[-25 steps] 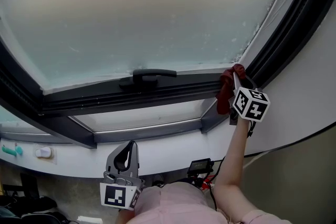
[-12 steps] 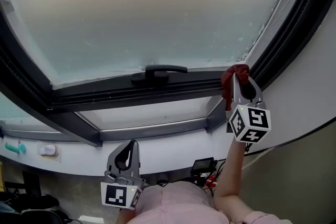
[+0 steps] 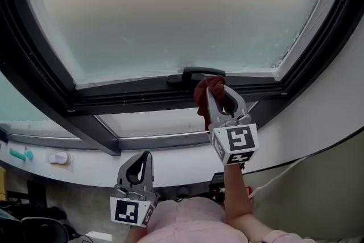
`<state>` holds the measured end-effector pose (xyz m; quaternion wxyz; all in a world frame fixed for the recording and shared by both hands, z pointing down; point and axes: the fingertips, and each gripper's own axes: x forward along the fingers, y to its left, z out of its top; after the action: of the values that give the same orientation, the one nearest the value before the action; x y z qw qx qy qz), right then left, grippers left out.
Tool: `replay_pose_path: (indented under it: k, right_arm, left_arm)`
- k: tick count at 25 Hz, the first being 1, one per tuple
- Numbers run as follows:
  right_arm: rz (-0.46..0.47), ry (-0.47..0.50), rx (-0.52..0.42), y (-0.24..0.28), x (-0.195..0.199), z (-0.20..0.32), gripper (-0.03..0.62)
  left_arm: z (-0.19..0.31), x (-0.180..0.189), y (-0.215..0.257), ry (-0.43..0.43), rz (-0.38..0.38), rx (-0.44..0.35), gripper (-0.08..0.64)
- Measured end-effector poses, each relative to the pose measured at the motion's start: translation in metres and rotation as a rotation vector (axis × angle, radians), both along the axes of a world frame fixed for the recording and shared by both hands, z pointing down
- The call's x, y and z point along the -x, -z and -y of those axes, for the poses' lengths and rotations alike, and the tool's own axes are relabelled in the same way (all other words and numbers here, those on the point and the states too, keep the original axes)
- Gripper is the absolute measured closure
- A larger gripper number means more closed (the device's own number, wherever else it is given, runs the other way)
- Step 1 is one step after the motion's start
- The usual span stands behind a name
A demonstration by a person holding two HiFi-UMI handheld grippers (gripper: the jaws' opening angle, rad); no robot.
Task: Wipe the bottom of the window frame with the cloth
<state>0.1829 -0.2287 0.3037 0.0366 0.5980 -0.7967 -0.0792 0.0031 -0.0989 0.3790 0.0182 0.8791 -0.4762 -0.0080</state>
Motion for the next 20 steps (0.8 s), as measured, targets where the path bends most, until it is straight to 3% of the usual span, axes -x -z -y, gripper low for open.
replay_pose_path:
  k: [5, 9, 20]
  right_arm:
    - [-0.082, 0.051, 0.092, -0.037, 0.051, 0.02, 0.528]
    - [-0.137, 0.015, 0.114, -0.054, 0.056, 0.029, 0.528]
    - [-0.127, 0.018, 0.111, -0.054, 0.057, 0.034, 0.528]
  left_arm:
    - [-0.002, 0.026, 0.001, 0.03, 0.002, 0.004, 0.561]
    - [0.0, 0.041, 0.0, 0.048, 0.0, 0.009, 0.561]
    - [0.01, 0.033, -0.002, 0.013, -0.009, 0.009, 0.561]
